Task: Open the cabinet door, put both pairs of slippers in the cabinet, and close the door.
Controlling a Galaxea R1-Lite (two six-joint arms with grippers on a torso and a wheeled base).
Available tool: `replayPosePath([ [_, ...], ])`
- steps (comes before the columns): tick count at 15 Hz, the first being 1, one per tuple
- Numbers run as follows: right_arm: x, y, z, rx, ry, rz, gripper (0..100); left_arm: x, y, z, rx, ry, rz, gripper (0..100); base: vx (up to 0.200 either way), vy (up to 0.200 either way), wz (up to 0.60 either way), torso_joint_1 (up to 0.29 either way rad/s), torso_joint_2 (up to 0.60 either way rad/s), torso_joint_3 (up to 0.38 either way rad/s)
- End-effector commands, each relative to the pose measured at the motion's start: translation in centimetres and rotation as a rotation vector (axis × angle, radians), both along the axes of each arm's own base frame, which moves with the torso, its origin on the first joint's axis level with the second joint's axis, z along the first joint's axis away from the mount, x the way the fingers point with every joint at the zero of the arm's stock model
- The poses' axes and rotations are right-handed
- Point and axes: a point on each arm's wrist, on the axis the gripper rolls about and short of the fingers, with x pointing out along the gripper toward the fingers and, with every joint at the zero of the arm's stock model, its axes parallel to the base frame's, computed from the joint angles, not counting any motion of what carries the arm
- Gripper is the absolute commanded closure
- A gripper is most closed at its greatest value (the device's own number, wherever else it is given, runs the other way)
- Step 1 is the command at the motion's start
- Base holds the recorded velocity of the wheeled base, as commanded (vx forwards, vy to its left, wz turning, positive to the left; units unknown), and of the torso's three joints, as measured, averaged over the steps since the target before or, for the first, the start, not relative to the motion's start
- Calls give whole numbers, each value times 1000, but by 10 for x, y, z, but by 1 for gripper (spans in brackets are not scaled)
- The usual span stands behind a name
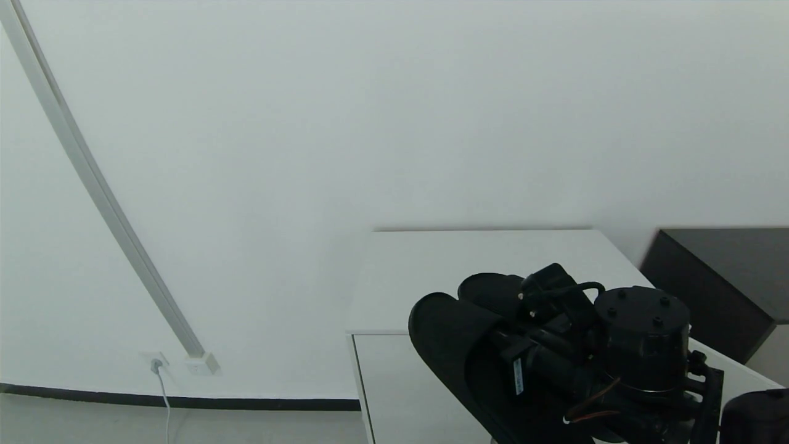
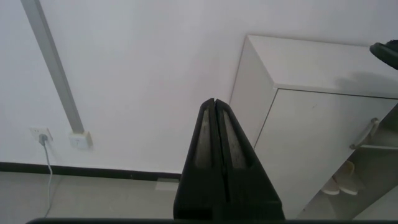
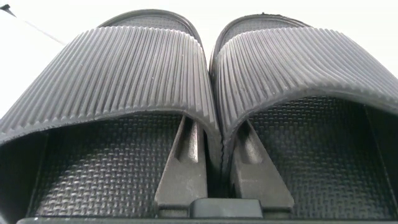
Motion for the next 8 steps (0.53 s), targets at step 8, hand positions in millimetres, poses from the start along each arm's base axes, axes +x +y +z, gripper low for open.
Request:
replayPosePath([
  [8, 1, 1, -3, -5, 6, -3, 100, 0, 0, 0, -2, -2, 2, 100, -175, 0, 0, -2, 1, 2],
])
